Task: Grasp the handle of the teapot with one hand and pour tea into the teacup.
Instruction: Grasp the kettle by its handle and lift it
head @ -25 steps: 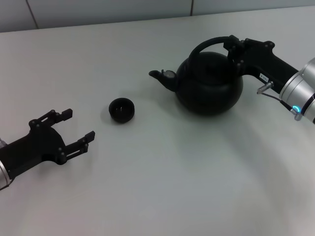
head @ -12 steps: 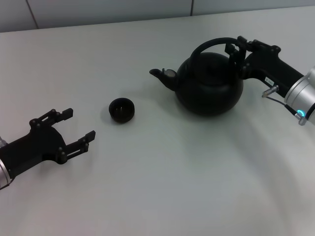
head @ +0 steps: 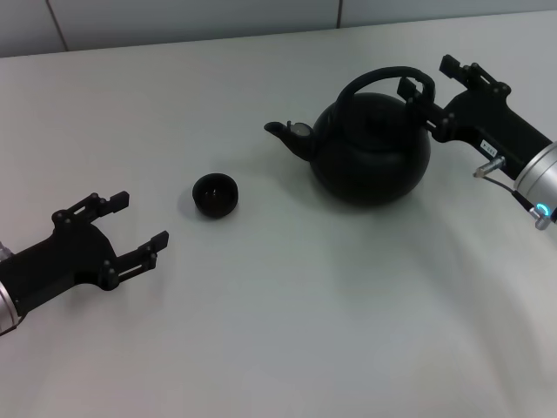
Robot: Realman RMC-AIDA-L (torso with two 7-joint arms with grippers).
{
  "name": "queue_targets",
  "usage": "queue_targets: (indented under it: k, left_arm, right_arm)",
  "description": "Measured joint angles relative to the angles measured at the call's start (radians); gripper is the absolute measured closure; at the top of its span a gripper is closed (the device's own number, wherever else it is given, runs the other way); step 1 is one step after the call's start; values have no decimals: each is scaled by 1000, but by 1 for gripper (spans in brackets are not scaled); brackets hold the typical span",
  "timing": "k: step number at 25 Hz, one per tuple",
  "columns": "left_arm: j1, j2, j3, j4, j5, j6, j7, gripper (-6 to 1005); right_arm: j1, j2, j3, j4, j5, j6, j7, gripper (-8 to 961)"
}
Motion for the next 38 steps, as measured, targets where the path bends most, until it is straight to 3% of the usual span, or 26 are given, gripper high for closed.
queue_targets:
  k: [7, 13, 22, 31, 38]
  left_arm:
    - [-1, 0, 0, 0, 0, 0, 0, 197]
    - [-1, 0, 0, 0, 0, 0, -1, 197]
    - [-1, 0, 0, 2, 1, 0, -3, 197]
    - [-1, 0, 0, 1, 3, 0, -4, 197]
    - [-1, 0, 0, 0, 3, -1, -4, 197]
  right_arm:
    - [-20, 0, 14, 36, 1, -30, -51, 168]
    - [-29, 0, 102, 95, 2, -76, -125, 169]
    - [-27, -1, 118, 108, 2, -70, -129, 171]
    - [-19, -1, 133, 118, 2, -64, -129, 284]
    - [5, -1, 132, 122, 2, -19, -130, 556]
